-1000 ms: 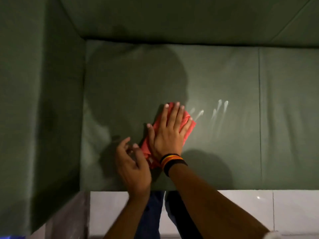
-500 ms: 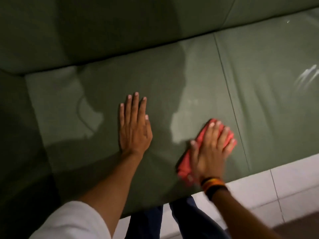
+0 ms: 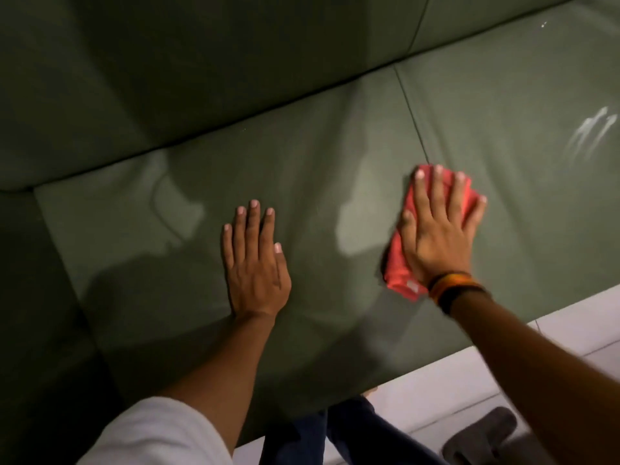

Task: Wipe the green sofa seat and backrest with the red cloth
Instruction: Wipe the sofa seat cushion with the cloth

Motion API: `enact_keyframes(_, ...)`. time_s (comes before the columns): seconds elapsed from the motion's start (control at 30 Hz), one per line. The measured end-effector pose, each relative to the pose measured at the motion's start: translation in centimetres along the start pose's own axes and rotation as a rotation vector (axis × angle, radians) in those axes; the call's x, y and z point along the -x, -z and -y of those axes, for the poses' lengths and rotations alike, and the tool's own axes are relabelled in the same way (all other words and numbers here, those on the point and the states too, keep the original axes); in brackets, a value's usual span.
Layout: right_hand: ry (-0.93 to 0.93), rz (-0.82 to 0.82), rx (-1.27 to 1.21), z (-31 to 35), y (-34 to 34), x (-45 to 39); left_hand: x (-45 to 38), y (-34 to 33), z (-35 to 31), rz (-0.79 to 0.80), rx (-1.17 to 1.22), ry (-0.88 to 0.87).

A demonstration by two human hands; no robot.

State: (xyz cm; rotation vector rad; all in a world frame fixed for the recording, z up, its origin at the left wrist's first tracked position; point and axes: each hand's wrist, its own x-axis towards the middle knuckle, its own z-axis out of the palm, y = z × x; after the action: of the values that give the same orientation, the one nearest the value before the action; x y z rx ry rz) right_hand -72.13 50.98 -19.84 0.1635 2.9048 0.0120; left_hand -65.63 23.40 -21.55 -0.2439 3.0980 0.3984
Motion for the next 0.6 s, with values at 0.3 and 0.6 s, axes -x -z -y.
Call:
enact_keyframes(0.3, 0.055, 0.069, -0.214, 12.1, -1.3, 6.7, 0.3, -0.5, 0.1, -0.031, 0.009, -0.005)
enact_keyframes(0.6, 0.389, -0.028, -0.169, 2.3, 0.8, -3.1, 0.0, 0.0, -4.1, -0.095, 0.048, 0.008)
